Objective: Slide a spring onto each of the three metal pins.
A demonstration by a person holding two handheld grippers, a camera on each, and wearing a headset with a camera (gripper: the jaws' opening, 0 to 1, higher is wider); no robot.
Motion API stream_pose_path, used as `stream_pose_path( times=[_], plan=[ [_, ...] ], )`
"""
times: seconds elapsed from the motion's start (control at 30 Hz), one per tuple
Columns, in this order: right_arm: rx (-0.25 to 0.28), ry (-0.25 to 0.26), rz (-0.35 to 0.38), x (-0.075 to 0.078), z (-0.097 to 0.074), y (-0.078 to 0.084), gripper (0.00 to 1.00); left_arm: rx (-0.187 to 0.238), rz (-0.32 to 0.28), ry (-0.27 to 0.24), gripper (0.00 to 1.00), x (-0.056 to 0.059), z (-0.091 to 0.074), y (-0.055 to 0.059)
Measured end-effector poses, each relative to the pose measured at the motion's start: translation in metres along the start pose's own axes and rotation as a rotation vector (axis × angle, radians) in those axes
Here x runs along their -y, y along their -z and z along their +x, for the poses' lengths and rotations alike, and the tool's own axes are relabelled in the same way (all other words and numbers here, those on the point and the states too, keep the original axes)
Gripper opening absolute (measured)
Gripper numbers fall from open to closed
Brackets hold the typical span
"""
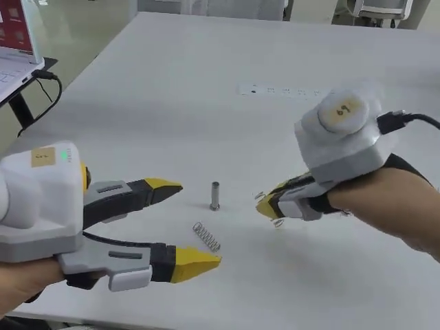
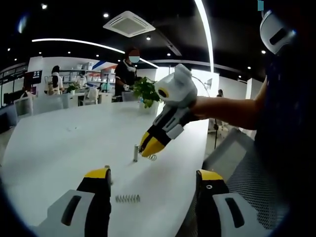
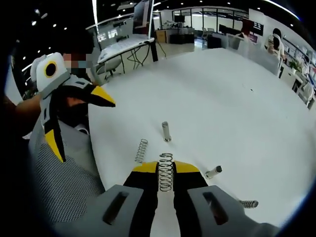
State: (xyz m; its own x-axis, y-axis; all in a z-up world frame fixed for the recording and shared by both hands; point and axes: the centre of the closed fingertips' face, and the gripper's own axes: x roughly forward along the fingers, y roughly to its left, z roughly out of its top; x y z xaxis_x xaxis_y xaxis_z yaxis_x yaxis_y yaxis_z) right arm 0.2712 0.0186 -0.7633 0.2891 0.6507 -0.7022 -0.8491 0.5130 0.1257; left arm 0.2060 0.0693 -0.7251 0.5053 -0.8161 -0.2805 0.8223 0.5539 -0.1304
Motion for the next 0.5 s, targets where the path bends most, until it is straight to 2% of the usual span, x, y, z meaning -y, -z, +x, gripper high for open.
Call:
stream_pose_path(
  times=[0.1, 0.23, 0.5],
  plan=[
    [0.095, -0.055, 0.055, -0.014, -0.013, -0.022, 0.08, 0.021, -0.008, 0.004, 0.64, 0.001, 0.001, -0.007],
    [0.184, -0.11, 0.086, -0.029, -0.027, -0.045, 0.08, 0.047, -0.015, 0.001, 0.6, 0.0, 0.001, -0.017],
    [0.295, -0.172, 0.09, -0.052, -0.045, -0.074, 0.08, 0.126, -0.075, 0.007, 0.51, -0.002, 0.002, -0.041]
  ],
)
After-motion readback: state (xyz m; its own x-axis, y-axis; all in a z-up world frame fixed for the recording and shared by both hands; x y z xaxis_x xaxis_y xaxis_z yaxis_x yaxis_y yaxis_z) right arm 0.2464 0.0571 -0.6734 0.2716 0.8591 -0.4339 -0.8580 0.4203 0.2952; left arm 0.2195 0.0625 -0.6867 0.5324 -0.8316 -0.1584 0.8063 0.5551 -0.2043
